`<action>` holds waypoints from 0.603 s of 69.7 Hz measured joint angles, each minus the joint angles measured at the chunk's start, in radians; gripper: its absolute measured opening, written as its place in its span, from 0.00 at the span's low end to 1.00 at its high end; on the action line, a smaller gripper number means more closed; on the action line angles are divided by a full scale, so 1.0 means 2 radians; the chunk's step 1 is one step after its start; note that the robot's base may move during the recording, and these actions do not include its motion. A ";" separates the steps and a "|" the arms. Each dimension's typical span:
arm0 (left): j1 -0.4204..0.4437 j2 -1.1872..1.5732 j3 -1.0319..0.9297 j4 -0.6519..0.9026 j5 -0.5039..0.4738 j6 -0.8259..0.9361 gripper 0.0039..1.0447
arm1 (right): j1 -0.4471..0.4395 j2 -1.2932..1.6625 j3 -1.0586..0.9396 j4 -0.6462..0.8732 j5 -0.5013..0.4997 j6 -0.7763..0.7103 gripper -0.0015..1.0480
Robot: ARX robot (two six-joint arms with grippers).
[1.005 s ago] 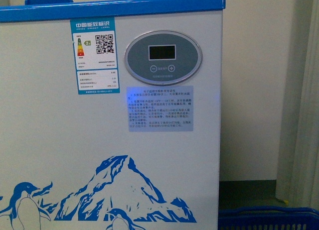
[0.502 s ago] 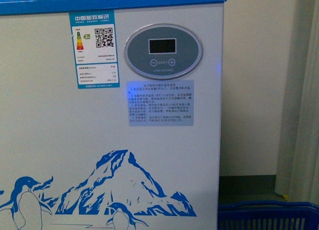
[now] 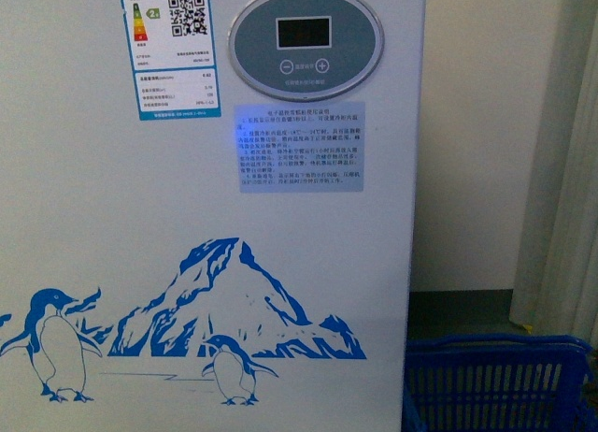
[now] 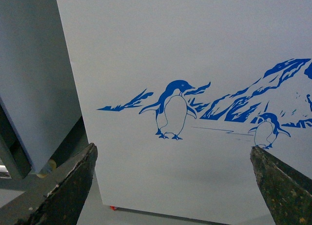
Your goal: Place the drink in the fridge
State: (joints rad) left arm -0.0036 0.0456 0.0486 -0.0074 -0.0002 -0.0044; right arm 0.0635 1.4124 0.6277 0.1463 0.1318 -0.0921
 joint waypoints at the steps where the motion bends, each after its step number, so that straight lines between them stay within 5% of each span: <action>1: 0.000 0.000 0.000 0.000 0.000 0.000 0.92 | 0.000 0.012 0.006 0.002 0.003 -0.002 0.93; 42: 0.000 0.000 0.000 0.000 0.000 0.000 0.92 | -0.031 0.267 0.206 -0.022 -0.008 -0.034 0.93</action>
State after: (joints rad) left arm -0.0036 0.0456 0.0486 -0.0074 -0.0002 -0.0044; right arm 0.0006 1.9469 1.0397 0.1017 0.1158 -0.1600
